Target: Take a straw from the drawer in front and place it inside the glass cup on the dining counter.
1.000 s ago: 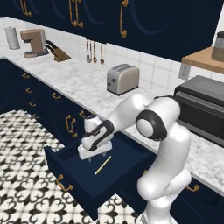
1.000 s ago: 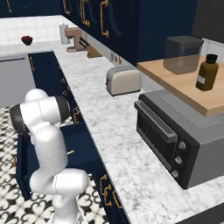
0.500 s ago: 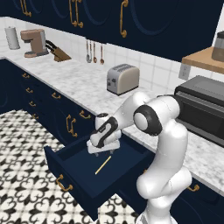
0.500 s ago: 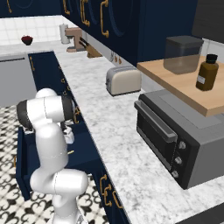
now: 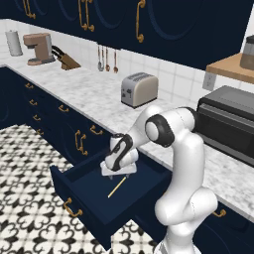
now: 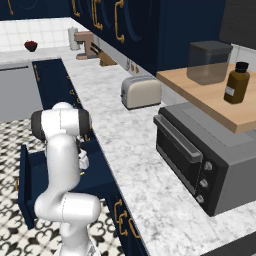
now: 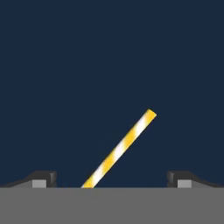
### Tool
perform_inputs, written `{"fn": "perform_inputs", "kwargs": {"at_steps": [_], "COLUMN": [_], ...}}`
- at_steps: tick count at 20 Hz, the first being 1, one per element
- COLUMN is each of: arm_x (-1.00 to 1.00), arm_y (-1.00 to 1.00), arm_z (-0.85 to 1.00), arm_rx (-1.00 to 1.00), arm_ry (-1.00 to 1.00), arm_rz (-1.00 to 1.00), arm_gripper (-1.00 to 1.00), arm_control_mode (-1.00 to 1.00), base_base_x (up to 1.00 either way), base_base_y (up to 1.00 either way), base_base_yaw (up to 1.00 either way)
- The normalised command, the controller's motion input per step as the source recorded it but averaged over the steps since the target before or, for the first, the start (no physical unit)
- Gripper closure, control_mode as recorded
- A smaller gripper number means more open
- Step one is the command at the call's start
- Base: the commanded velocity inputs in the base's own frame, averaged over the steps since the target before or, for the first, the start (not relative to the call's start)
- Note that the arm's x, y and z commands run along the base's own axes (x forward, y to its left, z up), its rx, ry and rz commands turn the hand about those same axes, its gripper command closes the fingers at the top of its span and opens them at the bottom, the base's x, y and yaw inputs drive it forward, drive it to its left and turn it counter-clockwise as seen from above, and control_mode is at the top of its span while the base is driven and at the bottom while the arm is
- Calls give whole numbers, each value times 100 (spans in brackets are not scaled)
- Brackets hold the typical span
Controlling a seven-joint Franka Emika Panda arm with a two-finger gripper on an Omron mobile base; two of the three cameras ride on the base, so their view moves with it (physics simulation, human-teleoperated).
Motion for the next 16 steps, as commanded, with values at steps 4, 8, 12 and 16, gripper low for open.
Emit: {"fn": "perform_inputs", "kwargs": {"at_steps": [4,8,12,16], "arm_x": [9,1,-11,-2], "arm_y": [-5,-15,-12,-3], "arm_z": [-37,-22,-9,-19], "arm_rx": [0,0,0,0], "arm_ry": [0,0,0,0], "arm_rz": [-10,-12,-14,-12], "arm_gripper": [-100,-100,-100,-100], "arm_control_mode": [-100,-100,-100,-100], "base_base_x": [0,0,0,0], "base_base_y": [0,0,0,0], "base_base_yaw": [0,0,0,0]}}
